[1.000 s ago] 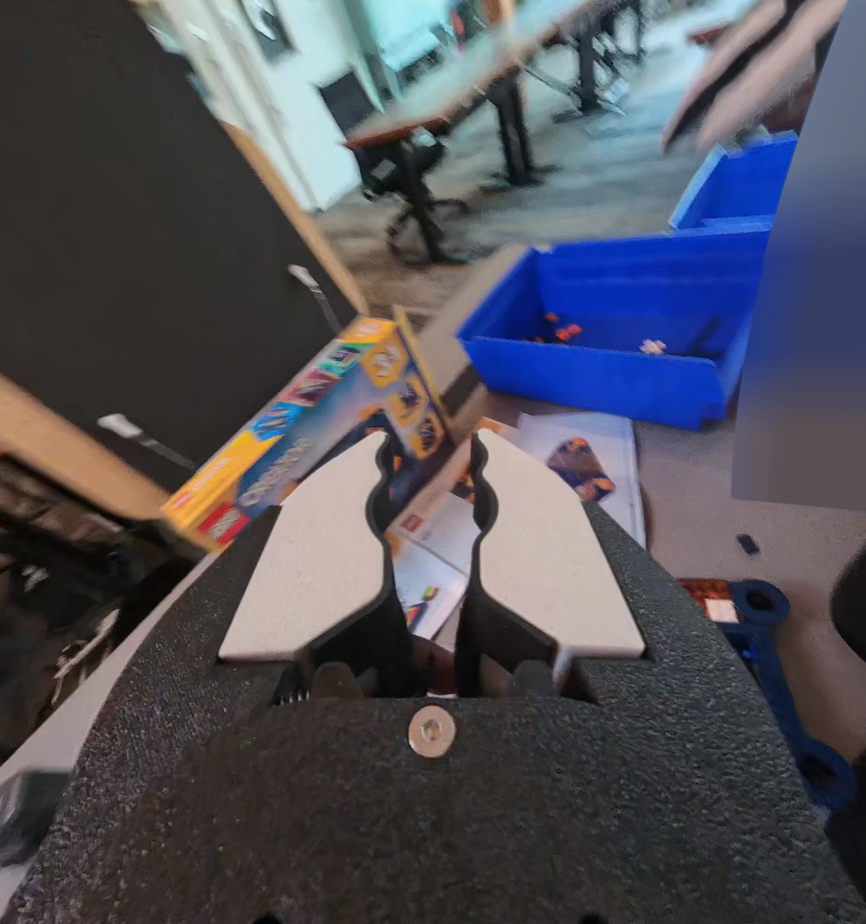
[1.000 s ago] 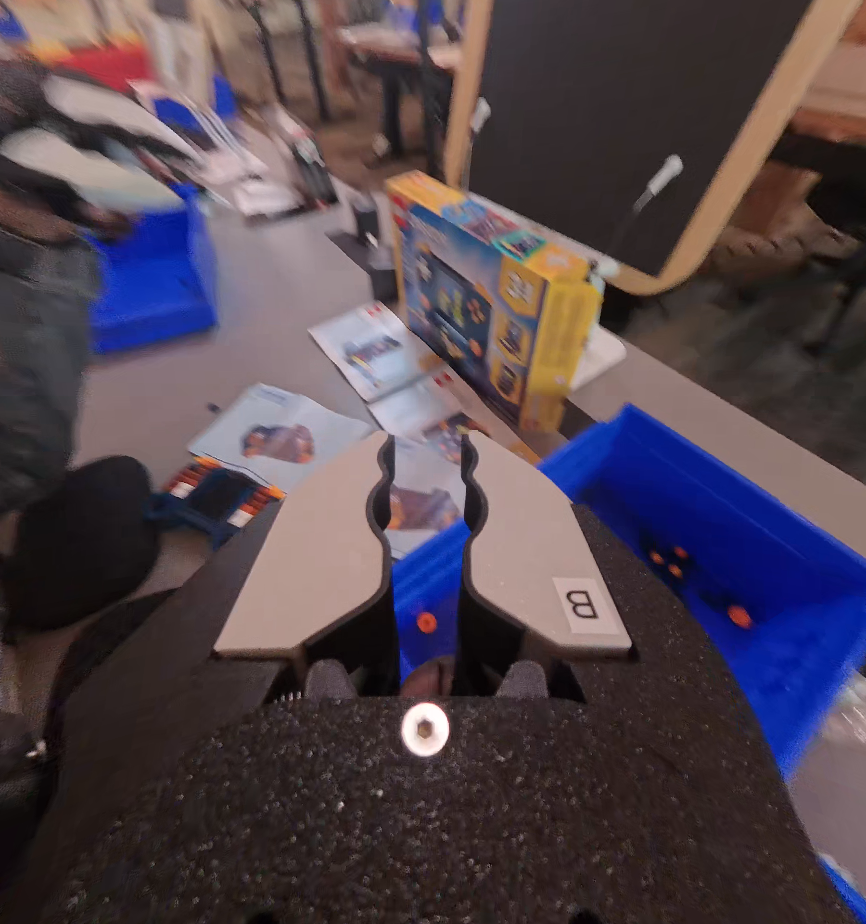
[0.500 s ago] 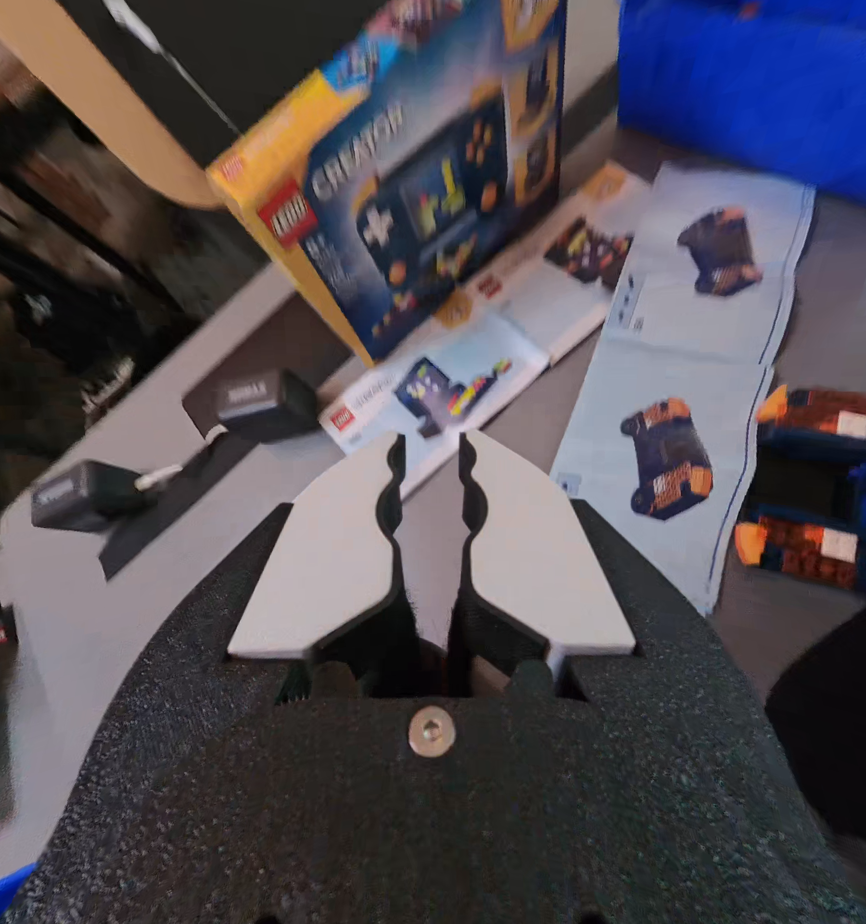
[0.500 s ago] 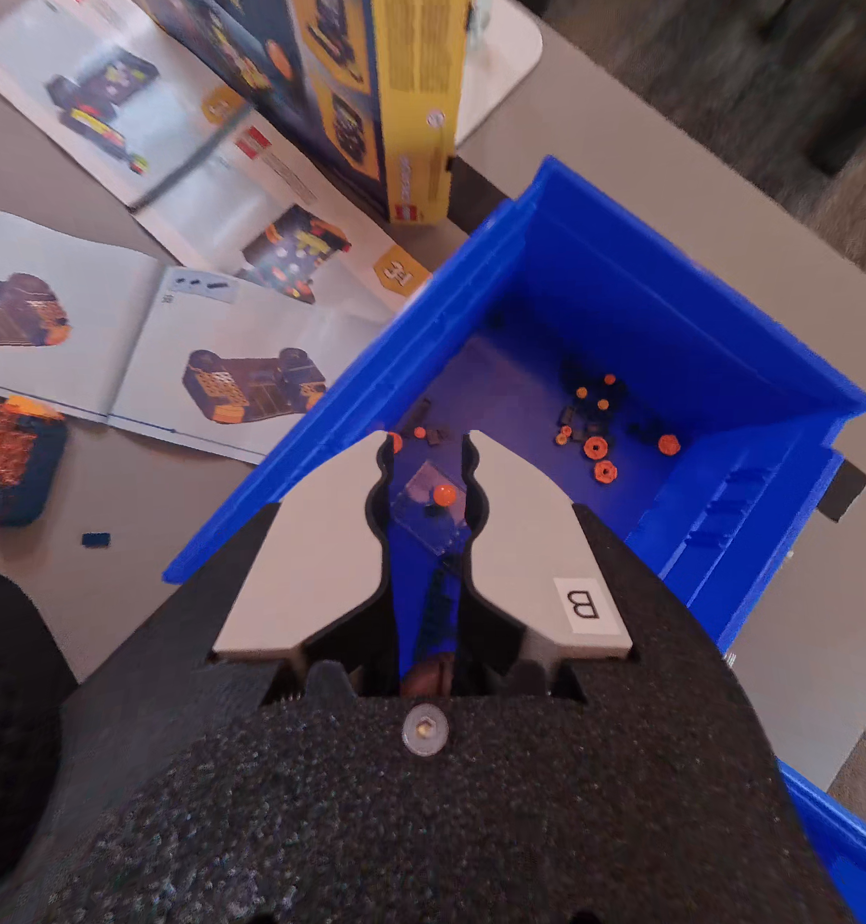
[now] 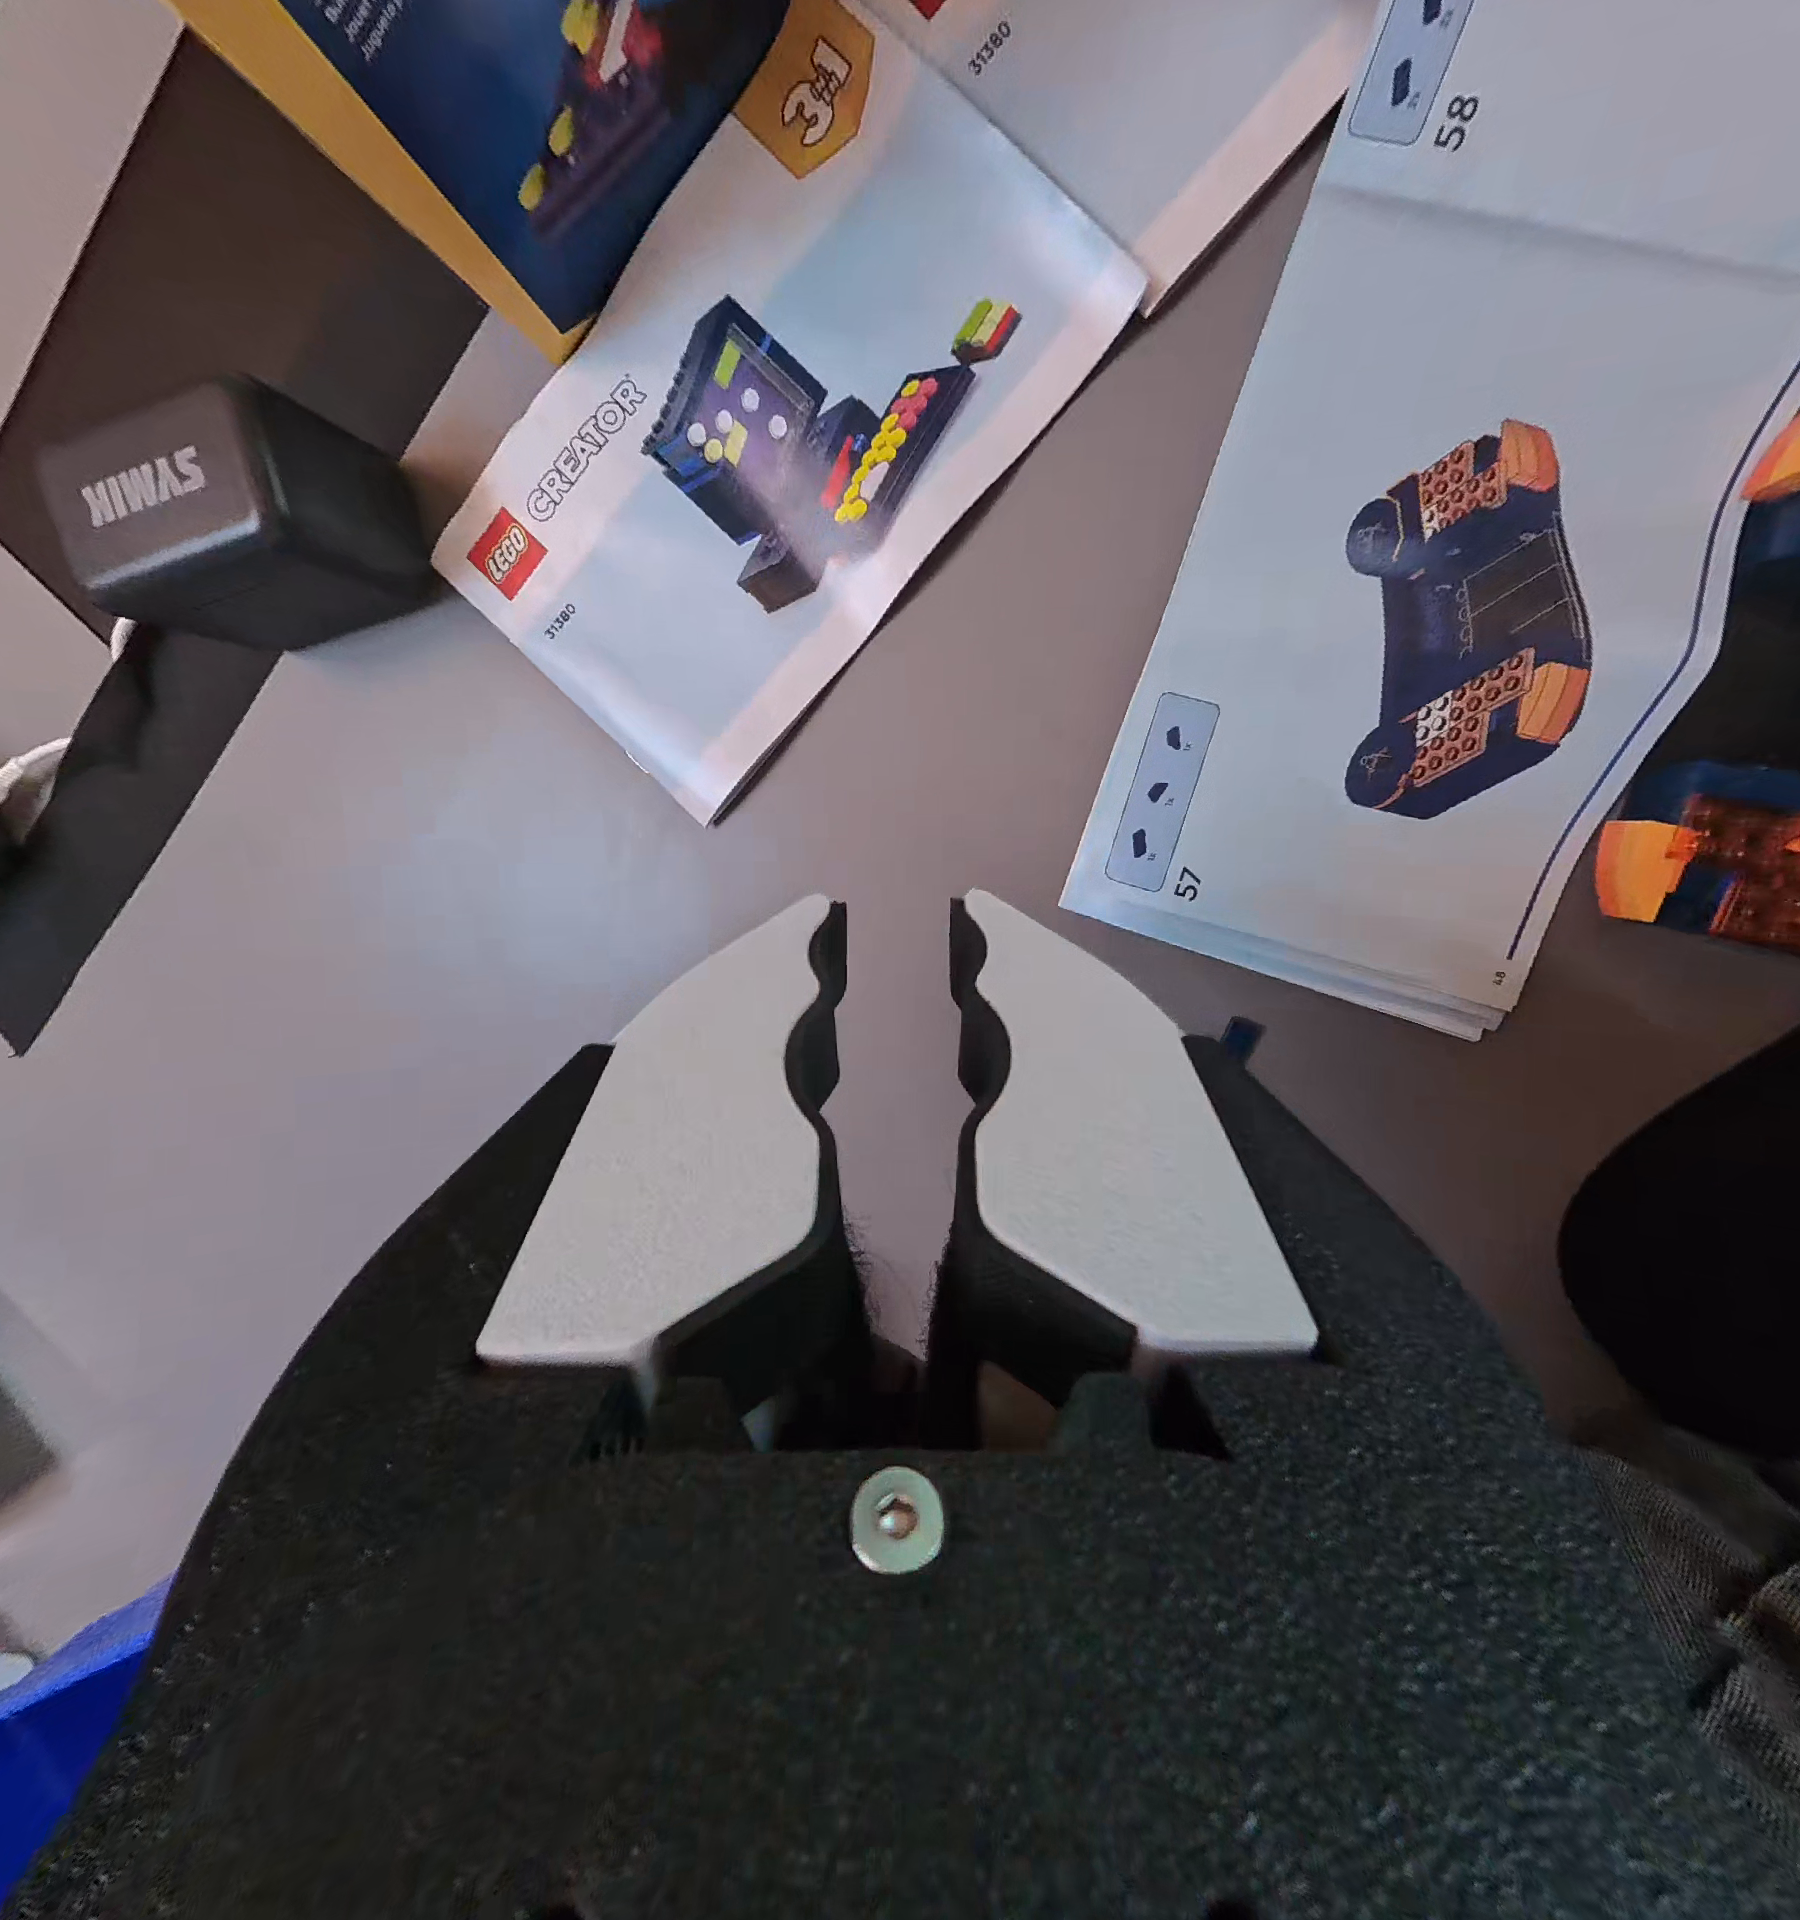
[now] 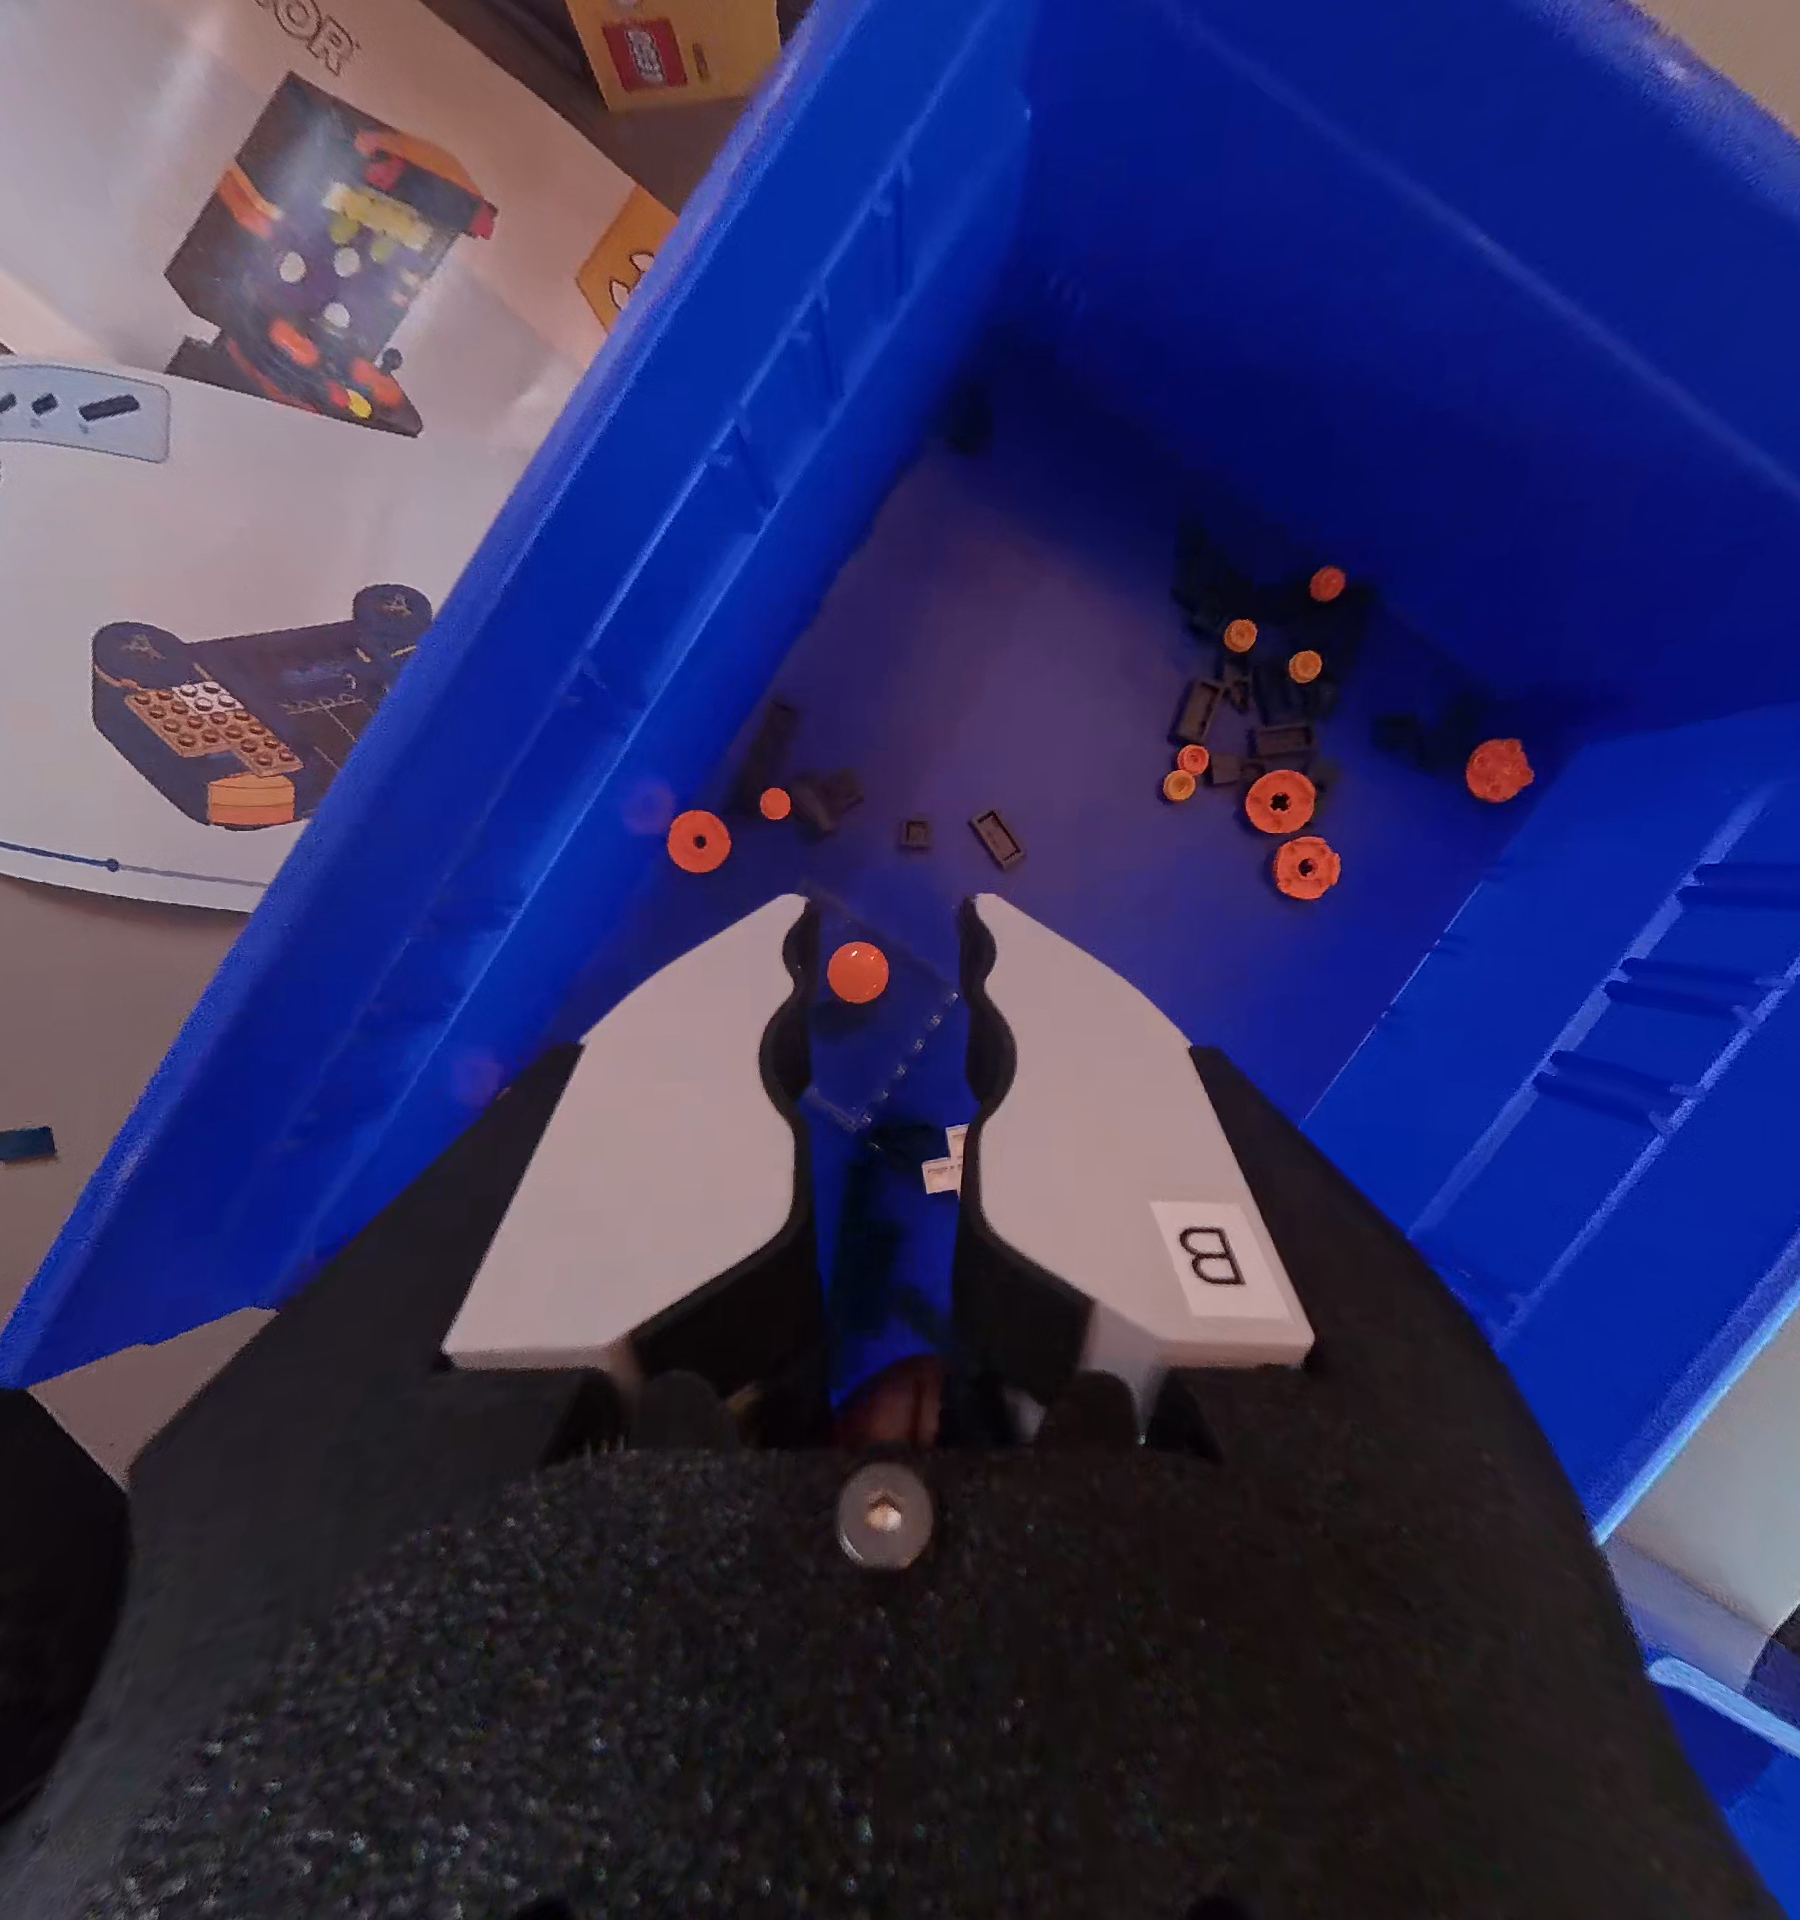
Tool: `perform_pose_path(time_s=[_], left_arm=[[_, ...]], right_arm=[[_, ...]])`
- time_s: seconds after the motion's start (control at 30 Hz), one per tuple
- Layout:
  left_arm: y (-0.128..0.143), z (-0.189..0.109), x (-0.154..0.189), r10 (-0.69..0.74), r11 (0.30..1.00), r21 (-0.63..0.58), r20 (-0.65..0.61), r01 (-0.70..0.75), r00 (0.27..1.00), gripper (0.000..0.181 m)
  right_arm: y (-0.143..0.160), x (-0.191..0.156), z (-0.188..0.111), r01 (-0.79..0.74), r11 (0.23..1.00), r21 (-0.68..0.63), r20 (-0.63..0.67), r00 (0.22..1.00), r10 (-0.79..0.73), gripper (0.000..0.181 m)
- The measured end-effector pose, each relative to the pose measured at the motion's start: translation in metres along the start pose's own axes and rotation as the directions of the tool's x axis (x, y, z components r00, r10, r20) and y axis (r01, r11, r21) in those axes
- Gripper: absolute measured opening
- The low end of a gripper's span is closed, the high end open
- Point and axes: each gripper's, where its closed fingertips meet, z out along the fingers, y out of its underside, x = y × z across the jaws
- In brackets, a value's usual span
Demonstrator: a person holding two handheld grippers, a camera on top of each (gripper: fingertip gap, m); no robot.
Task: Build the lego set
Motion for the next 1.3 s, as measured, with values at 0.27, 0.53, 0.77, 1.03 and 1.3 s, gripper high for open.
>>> perform_pose_path(time_s=[0.27, 0.53, 0.77, 1.03, 1.3], left_arm=[[-0.008, -0.006, 0.01, 0.034, 0.999, 0.033, -0.011, -0.033, 0.999, 0.019], [-0.013, -0.005, 0.022, 0.075, 0.997, 0.009, -0.012, -0.075, 0.997, 0.019], [-0.011, -0.006, 0.02, 0.07, 0.998, 0.004, -0.007, -0.07, 0.998, 0.02], [-0.011, -0.006, 0.022, 0.084, 0.996, 0.003, -0.013, -0.084, 0.996, 0.022], [-0.023, -0.013, 0.018, 0.106, 0.991, 0.073, 0.034, -0.108, 0.994, 0.024]], right_arm=[[0.014, 0.014, -0.011, -0.049, 0.998, -0.025, -0.021, 0.999, 0.049, 0.025], [0.026, 0.02, -0.018, -0.065, 0.997, -0.051, -0.021, 0.998, 0.064, 0.025], [0.028, 0.01, -0.008, -0.035, 0.995, -0.097, 0.011, 0.999, 0.036, 0.025], [0.031, 0.004, -0.003, -0.01, 0.991, -0.136, 0.038, 0.999, 0.016, 0.024], [0.023, 0.02, -0.034, -0.02, 1.0, -0.001, -0.028, 0.999, 0.02, 0.007]])
